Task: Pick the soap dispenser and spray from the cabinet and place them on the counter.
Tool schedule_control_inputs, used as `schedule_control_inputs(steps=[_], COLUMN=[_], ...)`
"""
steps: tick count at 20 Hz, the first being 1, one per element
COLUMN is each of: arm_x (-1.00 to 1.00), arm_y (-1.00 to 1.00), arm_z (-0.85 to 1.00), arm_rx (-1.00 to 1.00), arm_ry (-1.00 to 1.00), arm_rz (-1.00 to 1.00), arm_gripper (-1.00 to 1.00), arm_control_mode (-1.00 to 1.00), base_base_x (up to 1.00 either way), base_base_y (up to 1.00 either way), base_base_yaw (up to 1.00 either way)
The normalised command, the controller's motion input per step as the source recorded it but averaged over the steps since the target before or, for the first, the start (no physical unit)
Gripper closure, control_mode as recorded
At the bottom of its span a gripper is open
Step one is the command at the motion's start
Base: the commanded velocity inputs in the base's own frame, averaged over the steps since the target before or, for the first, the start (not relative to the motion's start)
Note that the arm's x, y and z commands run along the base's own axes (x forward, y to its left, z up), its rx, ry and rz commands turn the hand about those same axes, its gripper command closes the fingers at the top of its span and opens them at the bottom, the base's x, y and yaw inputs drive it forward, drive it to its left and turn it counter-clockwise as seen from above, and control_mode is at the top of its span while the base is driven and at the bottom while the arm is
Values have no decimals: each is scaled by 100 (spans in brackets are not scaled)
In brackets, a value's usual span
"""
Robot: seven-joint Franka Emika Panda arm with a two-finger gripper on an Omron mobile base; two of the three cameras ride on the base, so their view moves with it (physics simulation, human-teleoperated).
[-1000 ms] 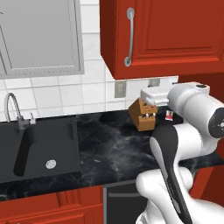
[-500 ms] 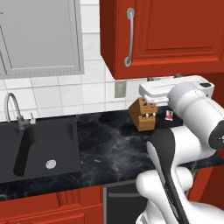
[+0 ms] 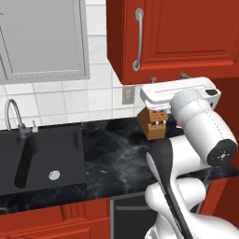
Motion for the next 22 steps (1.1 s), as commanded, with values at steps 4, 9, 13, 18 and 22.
schedule_control_inputs(steps=[4,9,13,18,22], arm_x=[9,12,11,7,11], arm_y=[5,0,0,0,0], arm_z=[13,15,14,5,0], arm_rx=[0,0,0,0,0], arm_ry=[-3,0,0,0,0], arm_rz=[0,0,0,0,0], arm_gripper=[-100,-100,-100,-100,-100], arm_control_mode=[-100,-100,-100,-100,-100], base_base_x=[0,0,0,0,0], base_base_y=[0,0,0,0,0], base_base_yaw=[0,0,0,0,0])
